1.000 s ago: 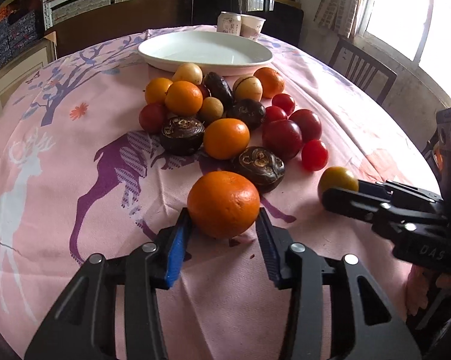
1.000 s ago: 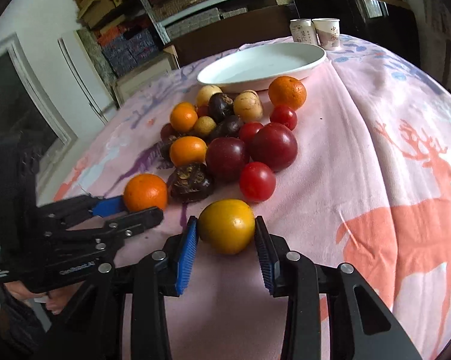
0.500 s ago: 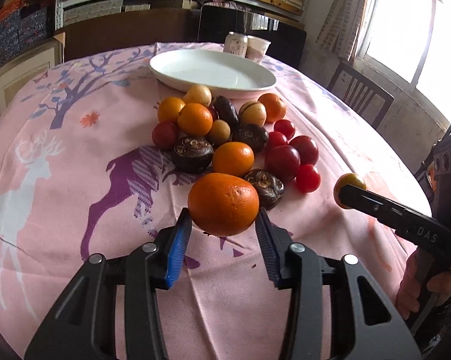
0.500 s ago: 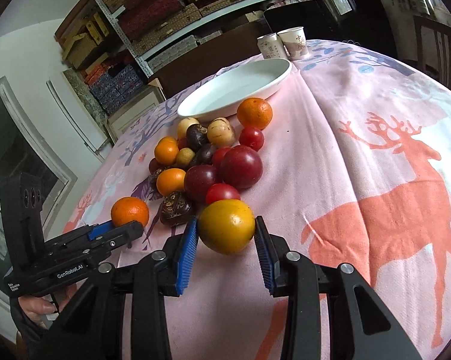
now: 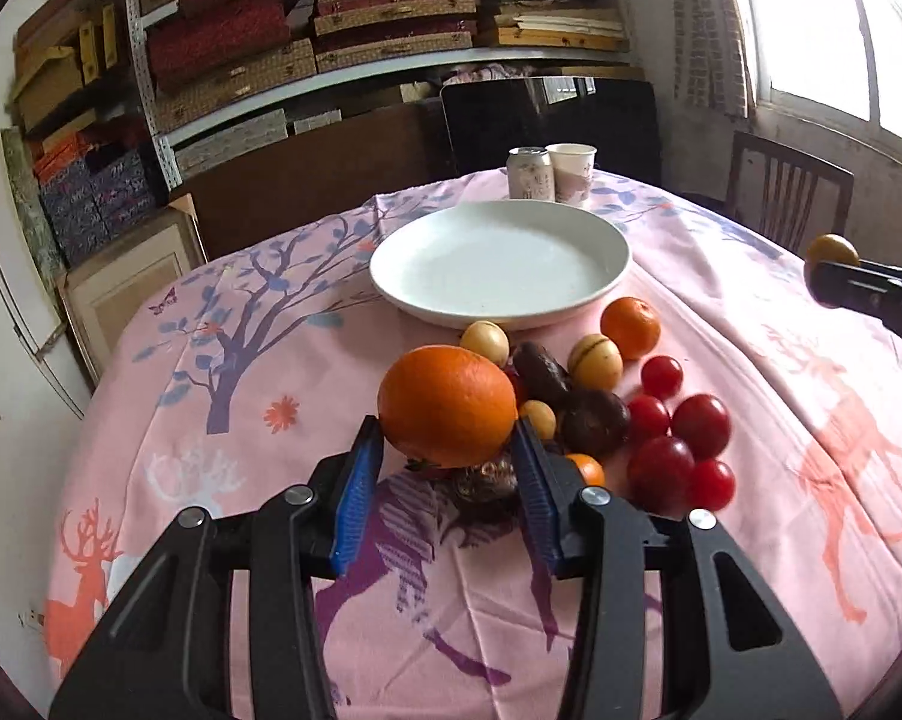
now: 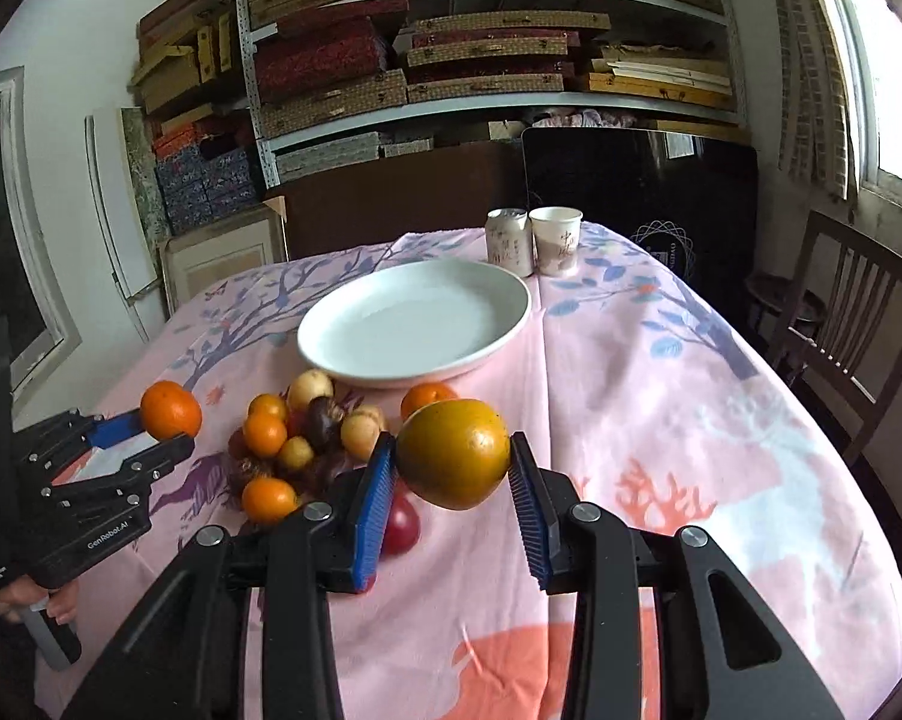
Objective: Organize fruits
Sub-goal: 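Lift the orange with the left tool while the right tool carries the yellow citrus toward the plate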
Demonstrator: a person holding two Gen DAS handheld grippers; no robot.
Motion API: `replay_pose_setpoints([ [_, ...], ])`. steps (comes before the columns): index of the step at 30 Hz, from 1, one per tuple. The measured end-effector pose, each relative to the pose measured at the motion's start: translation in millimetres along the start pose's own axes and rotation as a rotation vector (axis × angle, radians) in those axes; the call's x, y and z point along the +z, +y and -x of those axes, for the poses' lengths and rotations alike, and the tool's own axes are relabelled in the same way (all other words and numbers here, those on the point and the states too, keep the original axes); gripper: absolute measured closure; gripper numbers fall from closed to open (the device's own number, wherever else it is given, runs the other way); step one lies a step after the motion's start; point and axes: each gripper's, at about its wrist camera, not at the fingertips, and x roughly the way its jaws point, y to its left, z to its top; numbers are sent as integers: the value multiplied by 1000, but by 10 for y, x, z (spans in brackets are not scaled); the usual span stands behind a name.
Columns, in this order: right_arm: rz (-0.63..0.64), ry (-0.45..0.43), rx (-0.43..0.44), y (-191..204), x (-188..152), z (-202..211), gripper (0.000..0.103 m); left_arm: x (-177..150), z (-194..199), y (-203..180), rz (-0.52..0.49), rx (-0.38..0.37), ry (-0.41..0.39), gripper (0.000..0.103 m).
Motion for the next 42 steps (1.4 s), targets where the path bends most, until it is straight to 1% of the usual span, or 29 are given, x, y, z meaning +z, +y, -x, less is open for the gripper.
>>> replay_pose_setpoints([
  [1,1,-7,1,-22,80,-46,65,71,-71,24,-1,4,0,60],
  [2,7,-15,0,-33,156,-94,65,151,-143,41,-13,24,-6,61],
  [3,18,-27,-6,-46,243,-166,65,239,-196,65,-18,49,-21,65],
  [5,38,-52,-31,-47,372,-307,65,442,-263,142,0,94,-66,65],
  [6,45,-58,-37,-59,426,-402,65,561,-292,174,10,101,-93,65],
  [8,42,-52,-27,-82,519,-581,65,733,-357,204,14,80,-112,65],
  [10,20,-34,2,-124,601,-780,65,857,-464,202,22,36,-99,66],
  [11,5,-39,19,-150,608,-833,65,880,-518,226,36,12,-87,66],
  [14,-13,-29,54,-192,552,-924,65,774,-599,367,89,-70,-30,66],
  [16,-50,-24,70,-221,487,-958,65,684,-639,459,93,-73,28,66],
  [17,-50,8,86,-206,454,-987,65,609,-642,515,102,-73,42,65],
  [18,-47,26,105,-190,442,-1008,65,538,-630,585,111,-63,50,53],
  [19,-45,34,120,-177,424,-1024,65,455,-611,649,111,-45,58,47],
  [20,-32,44,125,-143,408,-1037,65,367,-589,735,101,-18,59,45],
  [22,-2,54,118,-74,380,-1069,65,235,-547,899,106,58,64,47],
  [25,24,80,123,5,322,-1108,65,121,-488,1092,175,31,80,47],
  [27,40,93,130,47,295,-1117,65,102,-526,1080,162,20,97,47],
  [30,60,81,126,89,273,-1071,65,60,-567,1003,107,61,120,47],
  [34,59,67,137,91,287,-1018,65,9,-512,1083,155,48,128,47],
  [38,25,106,145,107,213,-1020,65,-76,-439,1039,170,64,133,47],
  [42,80,109,167,355,56,-903,65,-197,-254,1016,171,80,108,47],
])
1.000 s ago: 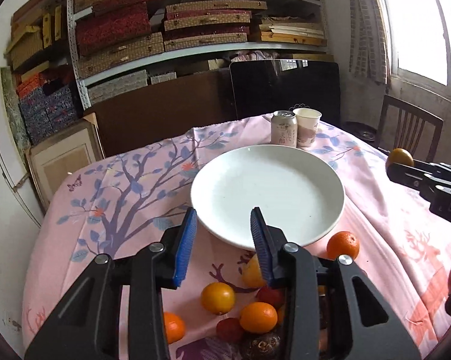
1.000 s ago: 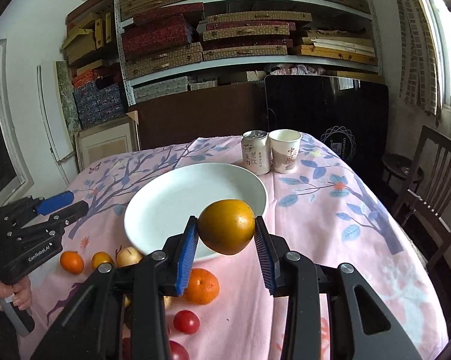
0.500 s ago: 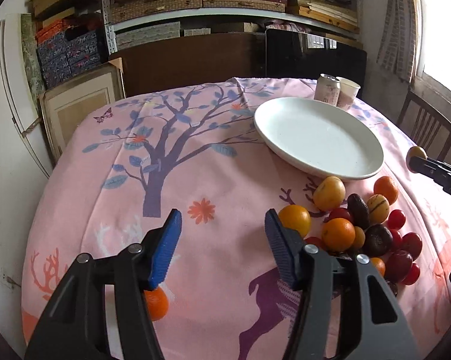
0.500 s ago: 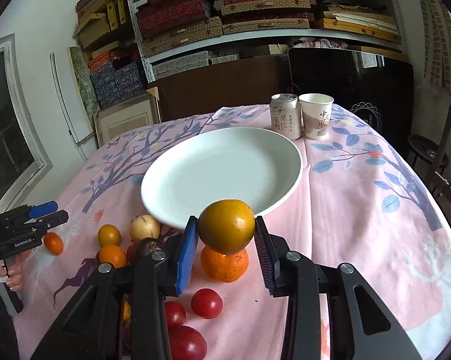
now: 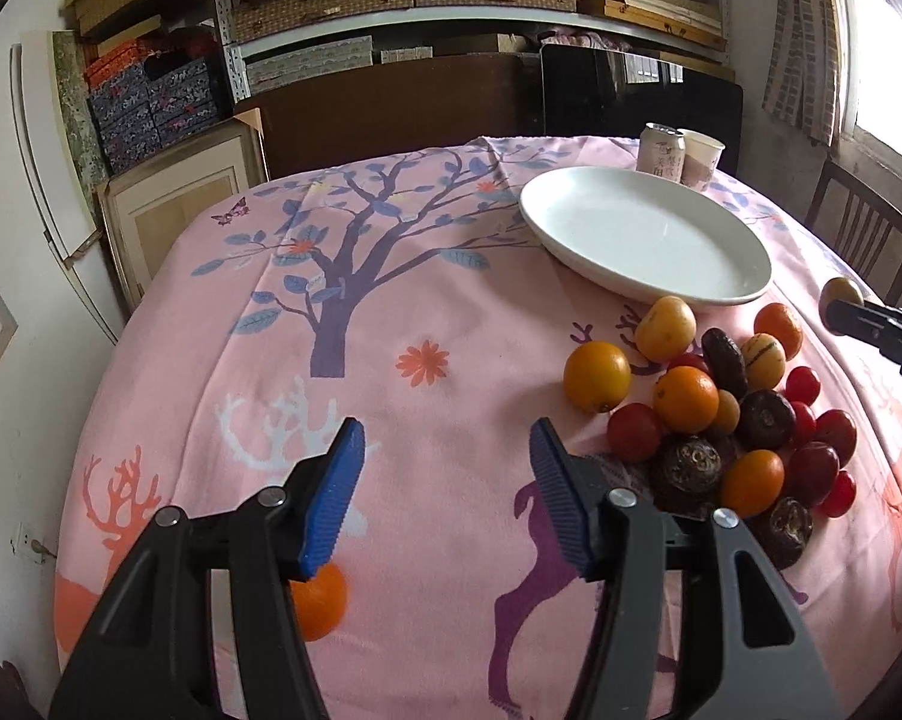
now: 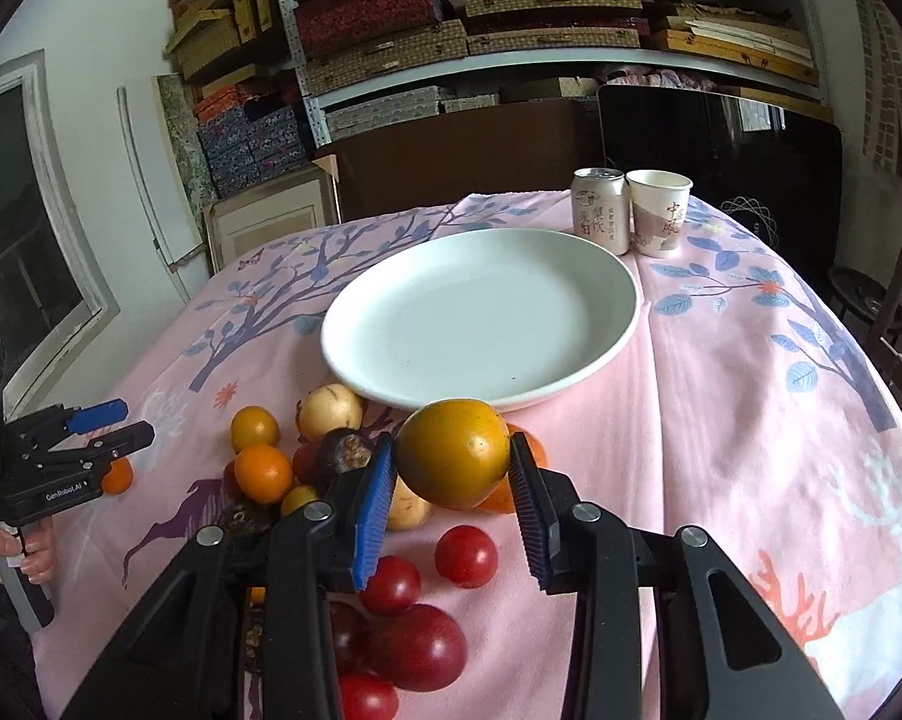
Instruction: Organize fruits
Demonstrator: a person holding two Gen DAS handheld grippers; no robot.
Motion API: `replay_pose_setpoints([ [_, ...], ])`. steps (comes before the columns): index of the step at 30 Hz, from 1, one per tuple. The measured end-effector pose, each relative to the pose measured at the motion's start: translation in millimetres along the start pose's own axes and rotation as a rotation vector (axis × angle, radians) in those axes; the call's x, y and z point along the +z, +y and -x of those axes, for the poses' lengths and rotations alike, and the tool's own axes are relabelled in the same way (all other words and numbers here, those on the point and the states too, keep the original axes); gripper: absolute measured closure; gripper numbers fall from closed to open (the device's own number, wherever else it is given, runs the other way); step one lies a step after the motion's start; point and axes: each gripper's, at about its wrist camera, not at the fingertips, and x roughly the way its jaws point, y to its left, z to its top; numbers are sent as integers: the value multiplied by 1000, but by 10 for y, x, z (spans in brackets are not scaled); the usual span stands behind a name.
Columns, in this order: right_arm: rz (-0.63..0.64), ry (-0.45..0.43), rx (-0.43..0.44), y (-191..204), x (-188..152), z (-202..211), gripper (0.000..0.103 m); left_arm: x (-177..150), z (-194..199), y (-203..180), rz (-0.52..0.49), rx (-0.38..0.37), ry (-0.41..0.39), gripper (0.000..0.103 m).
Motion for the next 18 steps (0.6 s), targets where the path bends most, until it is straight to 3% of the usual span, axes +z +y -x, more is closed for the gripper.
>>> replay_pose_setpoints([
  [8,24,61,91,703,-78,-23,65,-237,219,329,98,30,-19,47],
  [12,89,91,141,1252,-112,-98,65,-452,324,510,84,58,-18,47],
  [15,123,95,186,1608,-178,-87,65,-619,386,654,93,11,-5,39],
  [18,134,78,214,1800,-232,-67,65,-706,337,774,125,-20,31,39],
])
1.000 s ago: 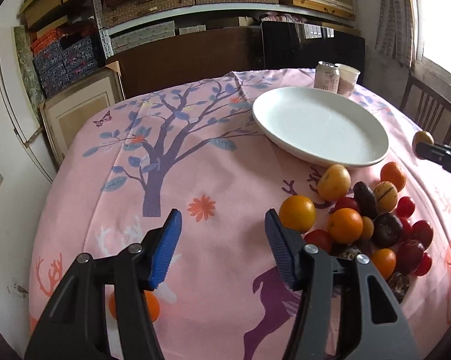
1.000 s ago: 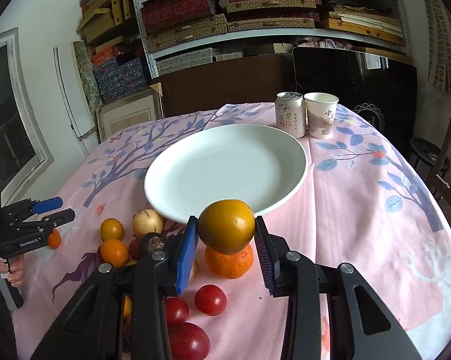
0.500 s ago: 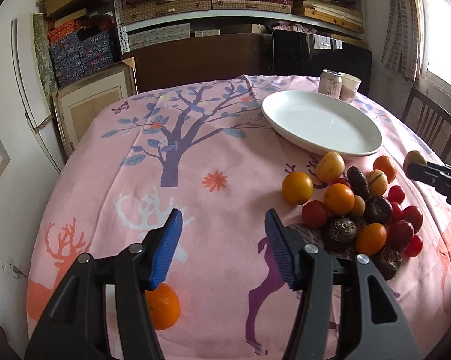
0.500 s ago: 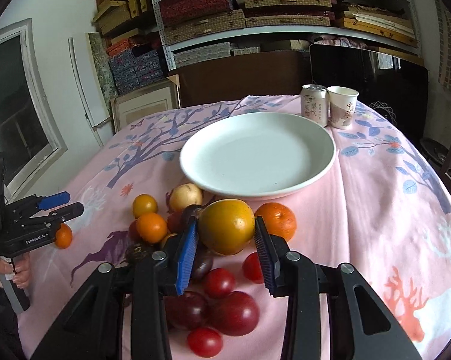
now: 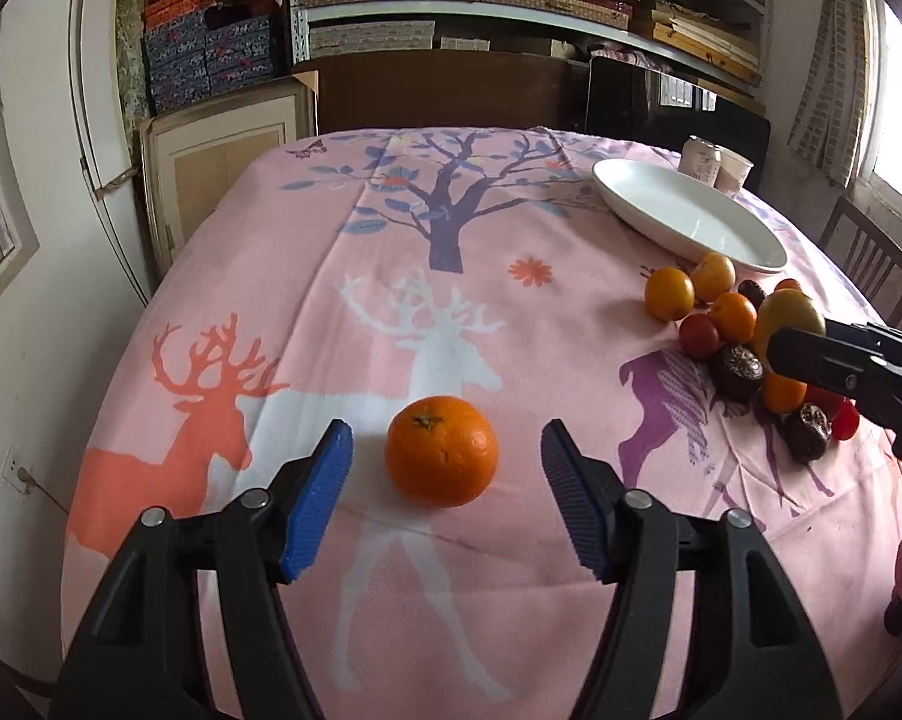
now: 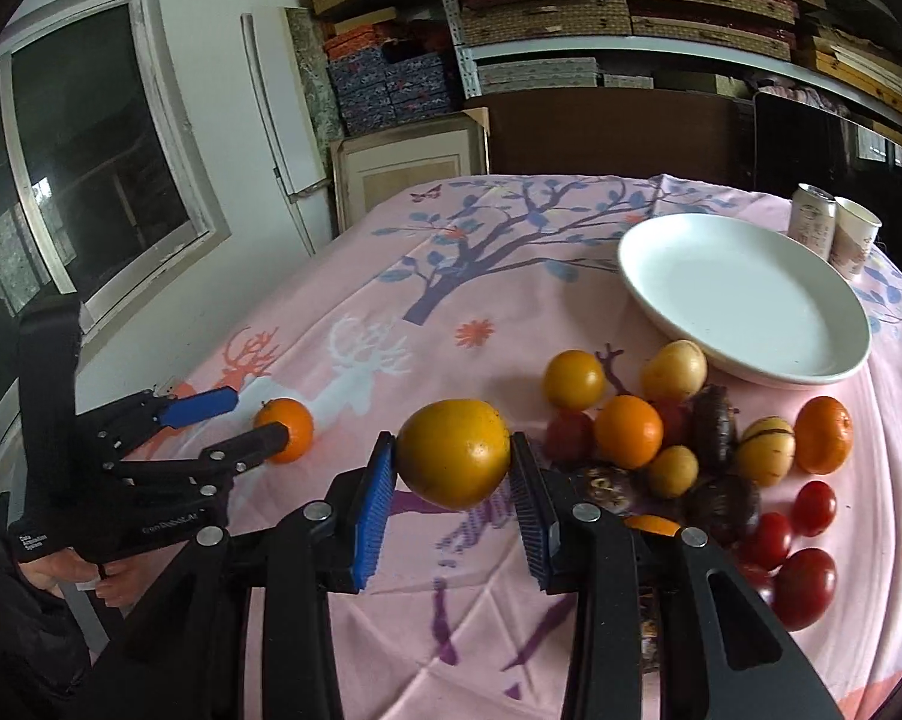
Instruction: Organize fruits
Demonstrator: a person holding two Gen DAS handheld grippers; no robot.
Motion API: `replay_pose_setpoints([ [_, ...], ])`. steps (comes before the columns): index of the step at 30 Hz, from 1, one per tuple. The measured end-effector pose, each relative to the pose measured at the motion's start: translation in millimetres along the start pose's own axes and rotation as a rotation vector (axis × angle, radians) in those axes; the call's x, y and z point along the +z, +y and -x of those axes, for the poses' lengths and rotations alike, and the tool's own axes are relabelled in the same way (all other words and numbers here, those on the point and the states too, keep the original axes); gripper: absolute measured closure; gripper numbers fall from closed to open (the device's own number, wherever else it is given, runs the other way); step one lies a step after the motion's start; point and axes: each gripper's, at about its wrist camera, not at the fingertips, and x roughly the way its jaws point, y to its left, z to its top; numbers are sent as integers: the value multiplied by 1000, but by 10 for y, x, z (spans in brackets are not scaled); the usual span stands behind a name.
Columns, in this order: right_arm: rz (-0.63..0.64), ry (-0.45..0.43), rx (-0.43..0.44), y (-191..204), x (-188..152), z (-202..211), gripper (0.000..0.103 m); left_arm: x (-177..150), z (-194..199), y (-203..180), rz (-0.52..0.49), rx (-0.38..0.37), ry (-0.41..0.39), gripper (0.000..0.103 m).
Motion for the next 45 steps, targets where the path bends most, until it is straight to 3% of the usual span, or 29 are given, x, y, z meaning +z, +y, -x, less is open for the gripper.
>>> replay_pose_setpoints([
  [3,17,12,3,60,-10,-48,65,-20,-117,-42,-25,-44,50,39],
  [8,-4,35,10,-46,-19,-117,65,-11,-232,-108,-56,-10,63,39],
  [9,-9,46,15,-61,-25,-139,65,1,-284,-101,-51,-12,74,41],
  [11,-22,74,28,-106,-56,-201,65,-10,-429,-103,-58,4,125,54],
  [13,-34,106,27,-148,-105,-269,65,4,-381,-117,-70,-12,109,59],
  [18,-30,130,2,-139,-179,-336,65,-7,-325,-171,-79,-35,98,60],
  [20,-18,125,5,-95,-193,-294,65,-19,-232,-275,-127,0,52,60],
  [22,-14,94,31,-57,-179,-197,65,-27,-115,-387,-167,32,2,60],
  [25,-43,27,53,-69,-144,25,65,7,22,-545,-169,-32,-23,60],
  [27,-55,-15,56,-104,-140,188,65,19,41,-675,-183,12,-57,60],
  [29,-52,-40,6,-163,-135,325,65,53,20,-792,-204,44,-64,60],
  [32,-37,-45,-43,-336,-56,493,65,206,-2,-923,-170,7,-28,60],
  [36,-9,-81,-172,-745,156,708,65,498,-63,-1288,-223,23,-65,60],
  [41,-56,-123,-201,-1364,437,804,65,959,-460,-1844,-241,21,-65,60],
  [43,-54,-153,-285,-1611,594,720,65,1217,-706,-2077,-231,-17,-53,60],
  [45,-12,-203,-421,-1829,733,579,64,1441,-953,-2304,-249,-23,-65,60],
])
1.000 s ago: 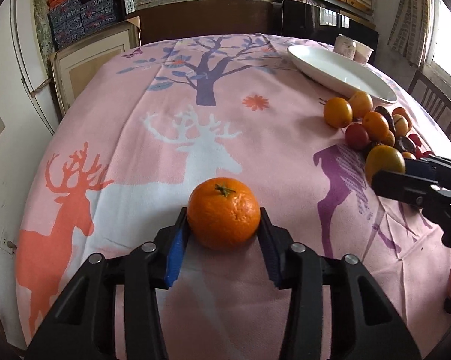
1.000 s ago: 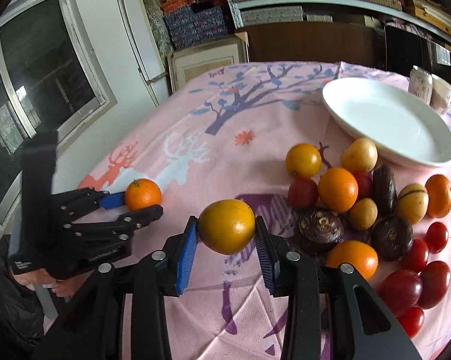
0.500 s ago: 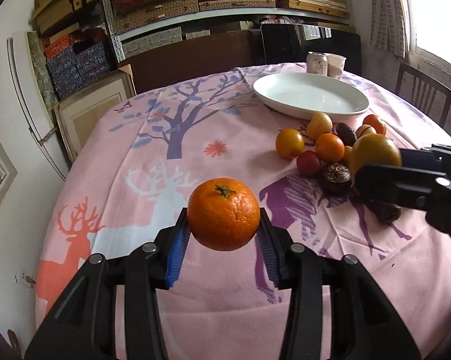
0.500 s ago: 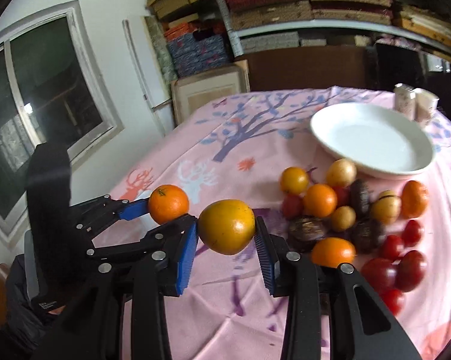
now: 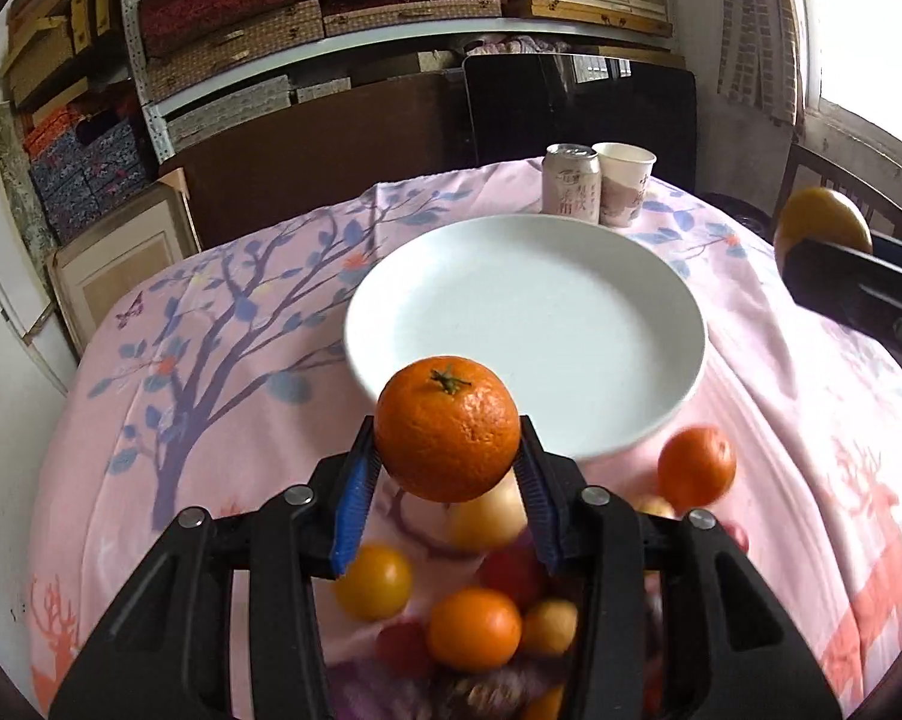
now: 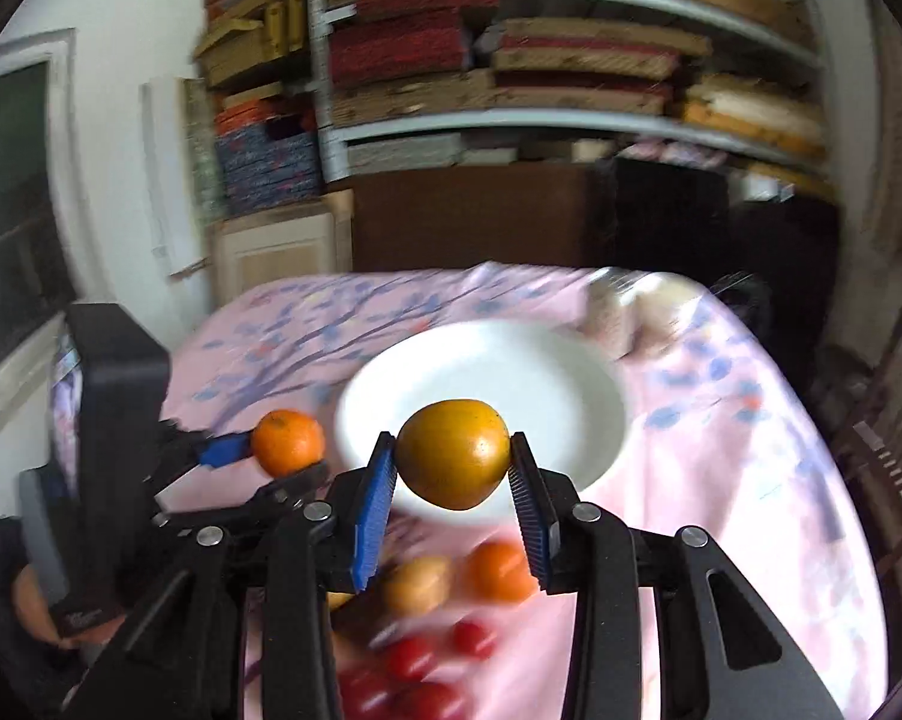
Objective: Organize fruits
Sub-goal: 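Release the yellow citrus onto the plate with the right tool while the left tool lowers the orange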
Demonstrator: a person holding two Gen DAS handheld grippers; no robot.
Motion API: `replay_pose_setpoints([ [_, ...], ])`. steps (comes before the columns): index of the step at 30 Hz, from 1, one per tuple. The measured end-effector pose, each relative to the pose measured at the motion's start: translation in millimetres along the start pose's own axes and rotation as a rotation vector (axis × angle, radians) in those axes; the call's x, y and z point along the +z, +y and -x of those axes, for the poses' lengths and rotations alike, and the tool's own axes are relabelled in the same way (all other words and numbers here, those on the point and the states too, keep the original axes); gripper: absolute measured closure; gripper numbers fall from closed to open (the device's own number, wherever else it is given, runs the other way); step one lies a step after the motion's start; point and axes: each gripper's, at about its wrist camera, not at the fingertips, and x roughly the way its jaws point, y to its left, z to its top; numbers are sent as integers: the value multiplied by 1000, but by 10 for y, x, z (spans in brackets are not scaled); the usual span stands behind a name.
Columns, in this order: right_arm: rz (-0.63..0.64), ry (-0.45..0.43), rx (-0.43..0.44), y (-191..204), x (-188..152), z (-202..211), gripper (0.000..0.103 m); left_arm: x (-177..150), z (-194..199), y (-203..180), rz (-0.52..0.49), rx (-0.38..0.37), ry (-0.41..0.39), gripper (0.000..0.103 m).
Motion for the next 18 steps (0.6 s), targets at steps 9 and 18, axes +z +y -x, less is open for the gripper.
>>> replay_pose_setpoints([
  [9,-175,150,50,-677,-5,-1148,89,481,-766,-115,65,-66,17,60],
  [18,-62,97,35,-334,-35,-871,31,343,-714,75,109,-70,-2,20],
])
